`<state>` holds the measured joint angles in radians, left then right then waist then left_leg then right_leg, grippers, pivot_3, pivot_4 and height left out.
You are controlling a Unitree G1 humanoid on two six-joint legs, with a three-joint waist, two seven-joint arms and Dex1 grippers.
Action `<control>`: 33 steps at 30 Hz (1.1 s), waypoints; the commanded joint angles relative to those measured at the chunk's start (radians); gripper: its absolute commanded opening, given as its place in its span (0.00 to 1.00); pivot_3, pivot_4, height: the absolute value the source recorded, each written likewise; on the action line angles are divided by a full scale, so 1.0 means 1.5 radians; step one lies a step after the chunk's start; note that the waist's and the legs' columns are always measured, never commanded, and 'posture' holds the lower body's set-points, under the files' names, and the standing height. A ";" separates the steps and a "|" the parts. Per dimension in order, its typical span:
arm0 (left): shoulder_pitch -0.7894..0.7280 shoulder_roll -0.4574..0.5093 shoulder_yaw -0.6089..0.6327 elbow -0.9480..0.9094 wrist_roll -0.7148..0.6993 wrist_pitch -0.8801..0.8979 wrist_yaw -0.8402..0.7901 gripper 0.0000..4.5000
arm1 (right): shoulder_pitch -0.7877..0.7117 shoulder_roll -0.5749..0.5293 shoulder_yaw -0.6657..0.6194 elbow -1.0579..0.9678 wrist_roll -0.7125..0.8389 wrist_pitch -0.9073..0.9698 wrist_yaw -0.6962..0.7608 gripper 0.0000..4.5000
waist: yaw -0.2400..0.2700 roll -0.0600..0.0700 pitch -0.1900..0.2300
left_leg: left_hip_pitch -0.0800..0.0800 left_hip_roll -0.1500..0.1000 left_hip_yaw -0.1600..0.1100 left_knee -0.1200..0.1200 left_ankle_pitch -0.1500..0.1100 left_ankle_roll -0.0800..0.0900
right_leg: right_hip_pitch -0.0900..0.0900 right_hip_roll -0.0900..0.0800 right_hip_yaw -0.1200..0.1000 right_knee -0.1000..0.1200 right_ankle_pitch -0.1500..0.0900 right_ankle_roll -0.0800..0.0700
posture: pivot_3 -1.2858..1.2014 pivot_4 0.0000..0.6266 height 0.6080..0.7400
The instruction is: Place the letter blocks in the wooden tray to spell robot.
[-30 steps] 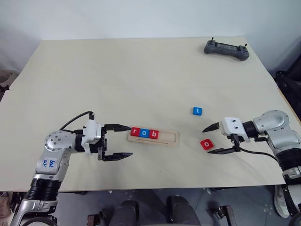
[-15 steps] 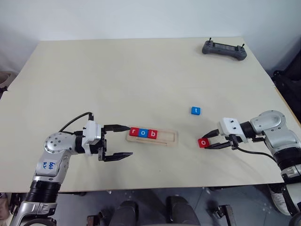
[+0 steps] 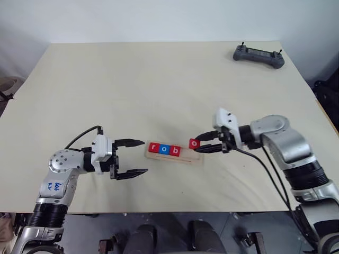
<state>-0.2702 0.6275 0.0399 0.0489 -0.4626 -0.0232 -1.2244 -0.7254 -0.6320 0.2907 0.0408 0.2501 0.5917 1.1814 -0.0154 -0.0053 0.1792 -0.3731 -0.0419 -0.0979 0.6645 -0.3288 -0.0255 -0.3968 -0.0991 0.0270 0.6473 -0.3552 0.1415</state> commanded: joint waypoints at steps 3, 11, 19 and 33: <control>0.005 0.001 0.014 -0.019 -0.001 -0.008 0.009 1.00 | -0.012 0.023 0.020 -0.020 -0.030 0.035 -0.044 0.32 | 0.003 0.000 0.000 | 0.000 0.000 0.000 0.000 0.000 0.000 | -0.001 0.000 -0.001 0.000 0.000 0.000 | 0.52 0.24 1.00; 0.016 0.002 0.018 -0.026 -0.001 -0.009 0.019 1.00 | -0.004 0.010 0.039 -0.049 -0.045 0.046 -0.032 0.32 | 0.002 0.000 0.000 | -0.001 0.000 0.000 0.000 0.000 0.000 | -0.001 0.000 -0.001 0.000 0.000 0.000 | 0.52 0.24 1.00; 0.017 0.000 0.016 -0.026 -0.003 -0.013 0.024 1.00 | -0.003 0.005 0.047 -0.066 -0.051 0.058 -0.026 0.32 | -0.002 0.000 0.000 | -0.001 0.000 0.000 0.000 0.000 0.000 | -0.001 0.000 -0.001 0.000 0.000 0.000 | 0.52 0.24 1.00; 0.019 0.001 0.014 -0.034 -0.003 -0.008 0.033 1.00 | -0.001 0.014 0.061 -0.071 -0.055 0.076 -0.040 0.32 | -0.008 0.000 0.000 | -0.001 0.000 0.000 -0.001 0.000 0.000 | -0.001 0.000 -0.001 0.000 0.000 0.000 | 0.52 0.24 1.00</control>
<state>-0.2505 0.6269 0.0401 0.0391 -0.4627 -0.0282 -1.1793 -0.7255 -0.6152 0.3876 -0.0289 0.1661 0.7028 1.1250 -0.0271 -0.0053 0.1792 -0.3739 -0.0415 -0.0984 0.6633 -0.3287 -0.0255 -0.3982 -0.0987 0.0260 0.6474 -0.3552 0.1415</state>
